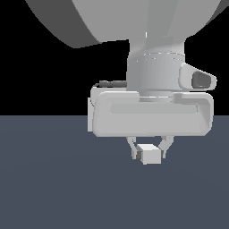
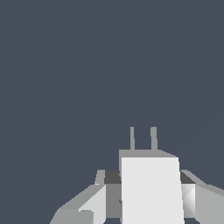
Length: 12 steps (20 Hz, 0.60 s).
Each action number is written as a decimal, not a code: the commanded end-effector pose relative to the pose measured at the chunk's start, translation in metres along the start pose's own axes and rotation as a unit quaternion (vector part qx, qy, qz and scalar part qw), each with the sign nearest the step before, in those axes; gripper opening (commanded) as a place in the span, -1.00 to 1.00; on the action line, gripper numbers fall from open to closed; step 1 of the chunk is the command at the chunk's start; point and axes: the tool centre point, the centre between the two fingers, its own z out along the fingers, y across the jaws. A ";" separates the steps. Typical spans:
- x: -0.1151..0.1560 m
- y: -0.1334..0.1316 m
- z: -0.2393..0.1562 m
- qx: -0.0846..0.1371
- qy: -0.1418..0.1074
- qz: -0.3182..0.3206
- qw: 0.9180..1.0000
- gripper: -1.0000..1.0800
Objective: Plug the charger into the wall socket.
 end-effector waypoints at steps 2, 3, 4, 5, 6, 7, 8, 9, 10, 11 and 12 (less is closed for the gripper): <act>0.012 -0.016 -0.011 0.000 0.001 0.004 1.000 -1.00; 0.016 -0.021 -0.015 -0.001 0.001 0.005 1.000 -1.00; 0.020 -0.027 -0.018 -0.001 0.001 0.007 1.000 -1.00; 0.025 -0.033 -0.023 -0.001 0.001 0.008 1.000 -1.00; 0.029 -0.039 -0.027 -0.001 0.001 0.010 1.000 -1.00; 0.034 -0.044 -0.031 -0.002 0.001 0.011 1.000 -1.00; 0.038 -0.050 -0.034 -0.002 0.001 0.013 1.000 -1.00; 0.042 -0.055 -0.038 -0.002 0.001 0.014 1.000 -1.00; 0.046 -0.059 -0.041 -0.003 0.001 0.016 1.000 -1.00; 0.050 -0.064 -0.044 -0.003 0.001 0.017 1.000 -1.00; 0.054 -0.068 -0.047 -0.003 0.001 0.018 1.000 -1.00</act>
